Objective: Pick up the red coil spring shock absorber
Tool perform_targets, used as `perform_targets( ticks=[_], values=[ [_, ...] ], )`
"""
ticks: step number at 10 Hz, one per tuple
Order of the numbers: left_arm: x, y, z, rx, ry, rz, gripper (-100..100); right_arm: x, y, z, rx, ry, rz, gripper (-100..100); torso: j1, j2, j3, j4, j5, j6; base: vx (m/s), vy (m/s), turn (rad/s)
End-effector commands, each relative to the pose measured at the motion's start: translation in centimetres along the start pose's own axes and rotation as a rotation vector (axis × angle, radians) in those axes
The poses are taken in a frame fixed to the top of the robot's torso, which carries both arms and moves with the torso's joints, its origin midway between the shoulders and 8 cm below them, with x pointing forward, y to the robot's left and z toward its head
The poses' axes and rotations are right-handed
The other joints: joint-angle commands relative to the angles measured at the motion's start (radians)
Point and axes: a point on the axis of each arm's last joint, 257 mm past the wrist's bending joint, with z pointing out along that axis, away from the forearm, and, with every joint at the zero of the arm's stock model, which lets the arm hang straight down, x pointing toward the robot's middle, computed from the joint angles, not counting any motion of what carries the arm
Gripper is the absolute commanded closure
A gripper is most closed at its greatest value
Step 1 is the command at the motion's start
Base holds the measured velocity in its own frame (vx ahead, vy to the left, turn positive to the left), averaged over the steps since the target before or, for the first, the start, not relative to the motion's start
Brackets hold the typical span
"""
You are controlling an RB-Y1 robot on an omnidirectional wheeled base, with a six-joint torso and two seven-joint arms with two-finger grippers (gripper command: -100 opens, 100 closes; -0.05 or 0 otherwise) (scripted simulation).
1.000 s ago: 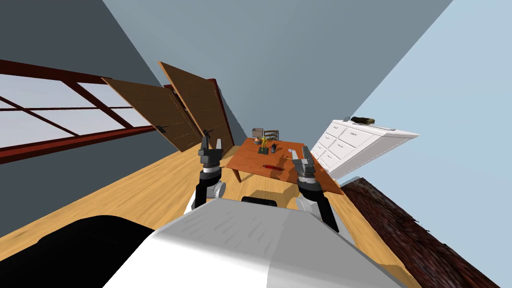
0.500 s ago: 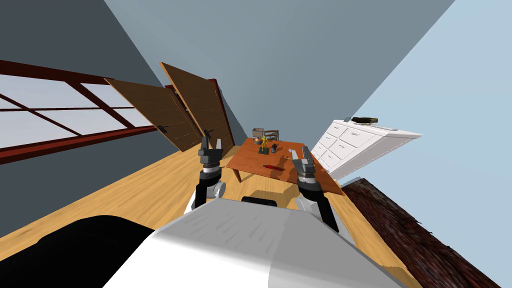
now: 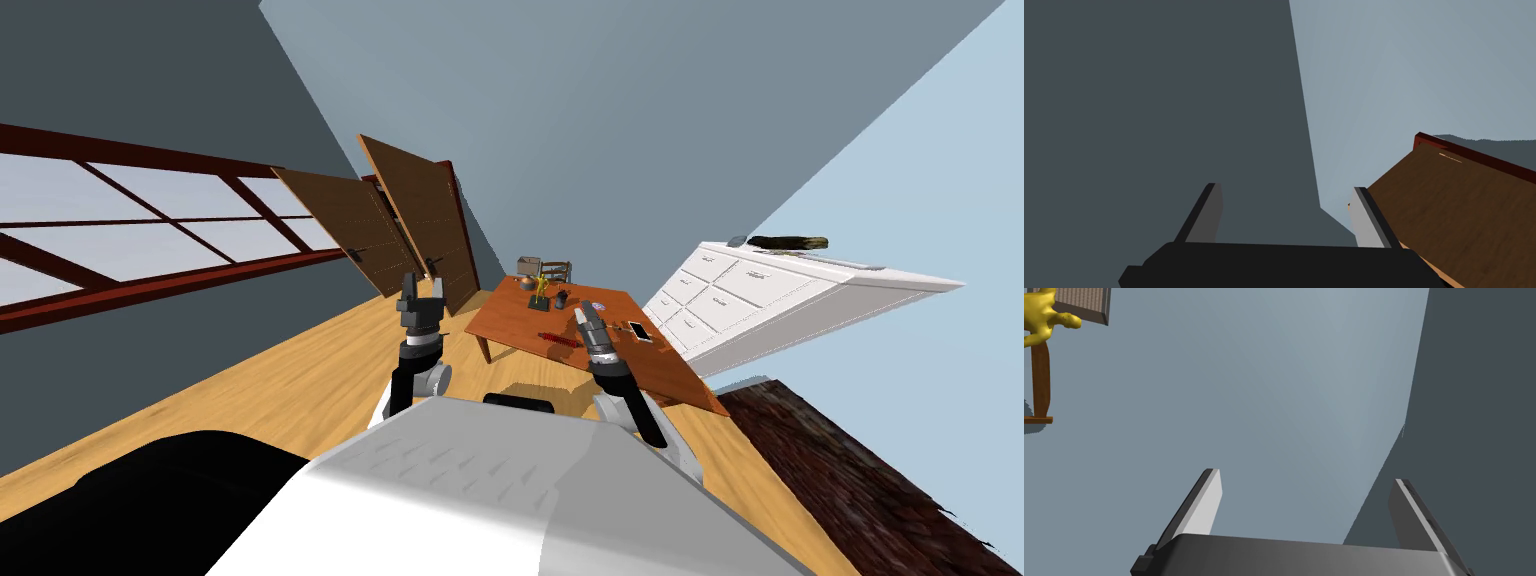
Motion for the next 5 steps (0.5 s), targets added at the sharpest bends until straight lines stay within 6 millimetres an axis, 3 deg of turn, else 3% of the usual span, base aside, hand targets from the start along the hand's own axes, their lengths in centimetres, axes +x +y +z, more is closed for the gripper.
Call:
perform_targets(
  ticks=[1,4,5],
  values=[
    [0.0,0.0,0.0,0.000,0.000,0.000,0,1.0,-2.2,-0.3,0.045,0.057,-0.077,-100,0.000,0.000,0.000,0.000,0.000,0.000,0.041,0.056,0.171],
    [0.0,0.0,0.0,0.000,0.000,0.000,0,2.0,-6.9,-1.2,0.131,0.174,-0.246,-100,-0.003,-0.004,-0.002,-0.001,-0.001,0.000,0.066,0.059,0.220],
    [0.0,0.0,0.0,0.000,0.000,0.000,0,2.0,-6.9,-1.2,0.131,0.174,-0.246,-100,-0.003,-0.004,-0.002,-0.001,-0.001,0.000,0.029,0.026,0.095]
  ],
)
